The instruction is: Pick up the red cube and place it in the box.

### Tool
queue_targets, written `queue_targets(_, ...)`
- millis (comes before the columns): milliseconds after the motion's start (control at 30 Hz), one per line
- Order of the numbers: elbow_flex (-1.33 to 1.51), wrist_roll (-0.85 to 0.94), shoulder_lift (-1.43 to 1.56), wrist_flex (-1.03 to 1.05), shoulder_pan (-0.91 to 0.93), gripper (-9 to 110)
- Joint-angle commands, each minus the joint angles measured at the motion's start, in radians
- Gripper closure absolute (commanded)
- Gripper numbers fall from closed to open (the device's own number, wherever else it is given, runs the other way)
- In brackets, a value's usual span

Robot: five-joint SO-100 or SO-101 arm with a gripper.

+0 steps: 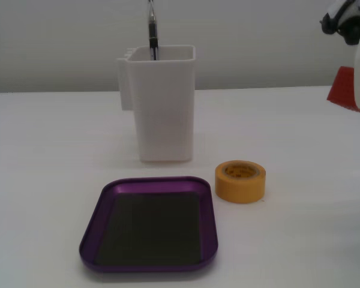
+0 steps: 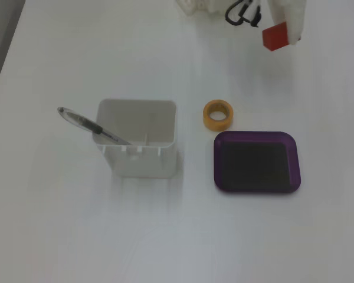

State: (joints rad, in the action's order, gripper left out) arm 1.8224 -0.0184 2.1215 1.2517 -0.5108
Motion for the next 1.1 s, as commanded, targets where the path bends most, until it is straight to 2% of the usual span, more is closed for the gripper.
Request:
queue_targets(0, -0.149, -0.074, -0.098, -0.057, -0.014, 102)
queue_targets(333, -0.563, -0.250, -0.589, -0.078, -0.002, 102)
queue_targets(600, -0.779, -0.316, -0.876, -0.078, 0.195, 102)
queue_targets(767, -0.842, -0.316, -0.976, -0.078, 0.239, 102)
queue_targets(1067, -0.842, -0.307, -1.019, -0.092, 0.193, 102)
